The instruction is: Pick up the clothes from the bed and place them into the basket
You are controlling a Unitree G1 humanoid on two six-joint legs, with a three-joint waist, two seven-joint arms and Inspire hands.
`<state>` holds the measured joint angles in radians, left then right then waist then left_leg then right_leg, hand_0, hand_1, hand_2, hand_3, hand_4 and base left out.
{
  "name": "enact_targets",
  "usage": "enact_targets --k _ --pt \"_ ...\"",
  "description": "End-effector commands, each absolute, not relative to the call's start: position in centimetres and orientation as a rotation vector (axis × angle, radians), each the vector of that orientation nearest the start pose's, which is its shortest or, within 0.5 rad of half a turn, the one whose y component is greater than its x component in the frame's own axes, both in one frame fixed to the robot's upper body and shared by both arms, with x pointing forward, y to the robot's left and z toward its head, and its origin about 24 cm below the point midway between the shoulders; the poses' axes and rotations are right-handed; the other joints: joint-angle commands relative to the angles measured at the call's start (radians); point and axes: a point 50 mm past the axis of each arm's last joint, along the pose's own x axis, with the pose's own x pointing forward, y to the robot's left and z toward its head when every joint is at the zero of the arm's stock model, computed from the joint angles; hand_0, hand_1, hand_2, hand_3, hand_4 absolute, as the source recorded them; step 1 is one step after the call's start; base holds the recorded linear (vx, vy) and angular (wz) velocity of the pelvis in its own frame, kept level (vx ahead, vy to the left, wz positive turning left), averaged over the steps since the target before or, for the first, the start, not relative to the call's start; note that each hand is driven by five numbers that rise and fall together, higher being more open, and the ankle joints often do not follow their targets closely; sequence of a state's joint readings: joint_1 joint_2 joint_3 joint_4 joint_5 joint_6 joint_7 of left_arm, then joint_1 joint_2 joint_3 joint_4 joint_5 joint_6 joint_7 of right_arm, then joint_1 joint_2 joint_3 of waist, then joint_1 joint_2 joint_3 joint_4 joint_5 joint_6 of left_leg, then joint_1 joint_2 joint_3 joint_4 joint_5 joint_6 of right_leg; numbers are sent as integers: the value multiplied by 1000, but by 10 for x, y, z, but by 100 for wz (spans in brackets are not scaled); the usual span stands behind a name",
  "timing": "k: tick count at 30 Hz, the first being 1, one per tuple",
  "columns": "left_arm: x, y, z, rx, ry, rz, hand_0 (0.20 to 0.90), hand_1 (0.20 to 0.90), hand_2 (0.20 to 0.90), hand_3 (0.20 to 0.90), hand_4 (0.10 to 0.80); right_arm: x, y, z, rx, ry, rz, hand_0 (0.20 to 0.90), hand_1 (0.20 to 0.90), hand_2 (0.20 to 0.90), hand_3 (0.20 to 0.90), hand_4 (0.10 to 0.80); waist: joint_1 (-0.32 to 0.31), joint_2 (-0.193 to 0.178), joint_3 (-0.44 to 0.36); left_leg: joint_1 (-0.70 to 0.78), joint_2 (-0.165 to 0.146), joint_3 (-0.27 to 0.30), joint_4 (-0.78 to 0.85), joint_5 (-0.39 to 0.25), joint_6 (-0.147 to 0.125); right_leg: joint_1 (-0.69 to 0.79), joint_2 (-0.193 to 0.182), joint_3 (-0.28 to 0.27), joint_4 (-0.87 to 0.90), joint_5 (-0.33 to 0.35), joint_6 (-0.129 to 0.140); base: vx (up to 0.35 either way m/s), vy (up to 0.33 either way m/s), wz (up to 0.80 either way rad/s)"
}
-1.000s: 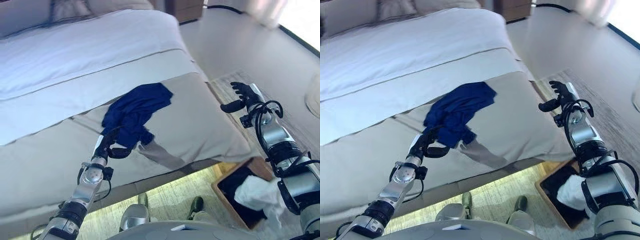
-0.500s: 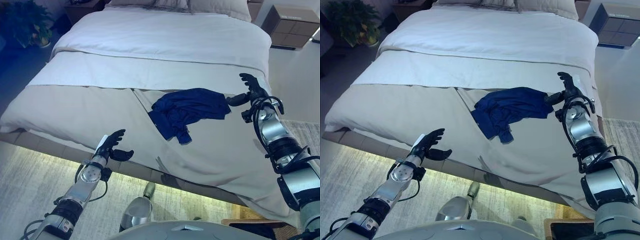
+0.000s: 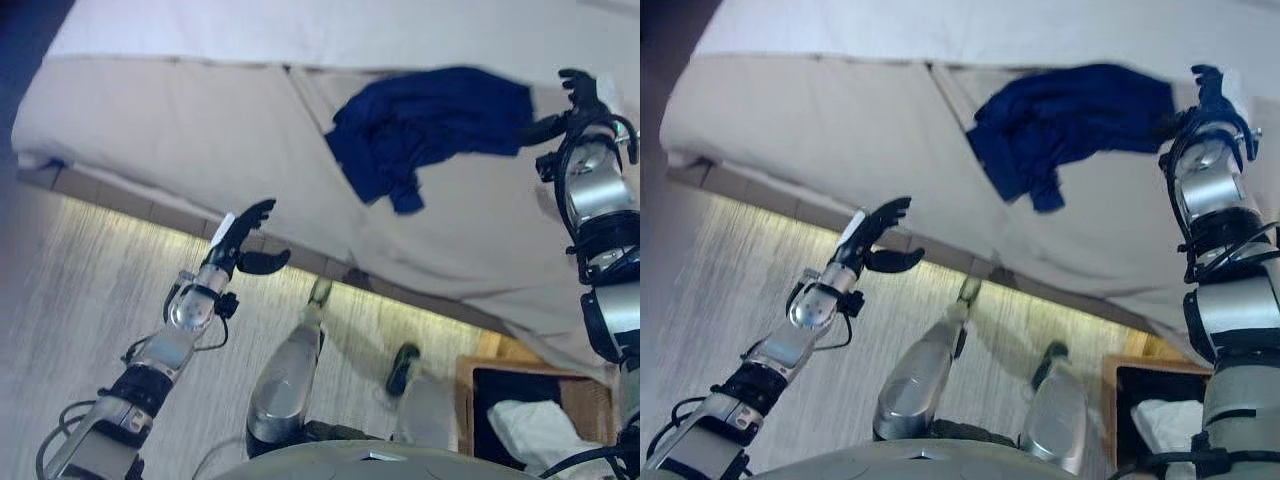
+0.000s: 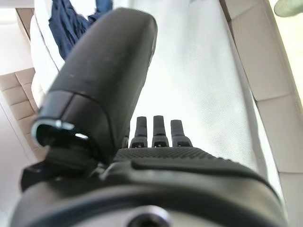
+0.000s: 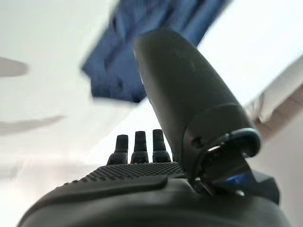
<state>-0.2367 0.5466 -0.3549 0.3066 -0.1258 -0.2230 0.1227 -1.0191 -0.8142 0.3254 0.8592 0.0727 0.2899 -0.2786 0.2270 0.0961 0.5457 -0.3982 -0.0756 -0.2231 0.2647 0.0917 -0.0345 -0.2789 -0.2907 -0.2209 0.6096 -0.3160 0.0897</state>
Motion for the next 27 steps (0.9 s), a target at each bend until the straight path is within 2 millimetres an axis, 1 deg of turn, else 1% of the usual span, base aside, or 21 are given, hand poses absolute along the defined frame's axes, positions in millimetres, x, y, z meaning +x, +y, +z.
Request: enact_targets --k 1,3,4,8,12,17,21,24,27 --pt "283 188 82 384 -270 -140 900 900 900 900 800 375 -308 285 -775 -171 -675 900 900 900 900 800 21 0 -26 1 -48 163 239 -256 86 -53 51 -77 89 40 -109 56 63 27" --pt "282 185 80 379 -268 -140 900 900 900 900 800 376 -305 287 -747 -178 -667 900 900 900 900 800 25 2 -26 -39 -53 171 275 -268 91 -96 41 -79 132 29 -113 53 69 14" --pt "280 181 79 378 -270 -147 900 900 900 900 800 378 -300 289 -723 -191 -665 900 900 900 900 800 28 7 -26 -83 -56 179 321 -284 95 -137 35 -79 176 16 -121 61 81 13" --pt "278 177 79 360 -276 -156 900 900 900 900 800 380 -291 293 -601 -227 -644 900 900 900 900 800 31 18 -26 -169 -63 189 412 -320 102 -222 26 -73 278 -28 -138 58 78 12" --pt "273 175 82 341 -294 -157 900 900 900 900 800 379 -290 295 -527 -233 -637 900 900 900 900 800 38 25 -26 -260 -73 195 536 -368 113 -307 18 -62 382 -61 -152 57 43 9" --pt "268 171 87 321 -329 -160 900 900 900 900 800 381 -282 302 -482 -252 -607 900 900 900 900 800 47 33 -26 -370 -79 195 670 -411 125 -413 15 -43 482 -88 -159 34 15 12" --pt "267 169 90 309 -348 -154 900 900 900 900 800 382 -278 309 -428 -280 -582 900 900 900 900 800 52 41 -26 -428 -87 193 735 -428 133 -470 17 -28 540 -106 -161 13 15 2" --pt "265 170 91 307 -354 -151 900 900 900 900 800 384 -275 311 -395 -294 -559 900 900 900 900 800 59 49 -26 -466 -93 194 784 -441 135 -509 16 -22 584 -119 -162 16 8 33" --pt "264 169 92 304 -358 -151 900 900 900 900 800 384 -272 317 -349 -321 -533 900 900 900 900 800 64 54 -26 -494 -101 192 814 -448 137 -534 14 -17 607 -124 -160 5 0 2"
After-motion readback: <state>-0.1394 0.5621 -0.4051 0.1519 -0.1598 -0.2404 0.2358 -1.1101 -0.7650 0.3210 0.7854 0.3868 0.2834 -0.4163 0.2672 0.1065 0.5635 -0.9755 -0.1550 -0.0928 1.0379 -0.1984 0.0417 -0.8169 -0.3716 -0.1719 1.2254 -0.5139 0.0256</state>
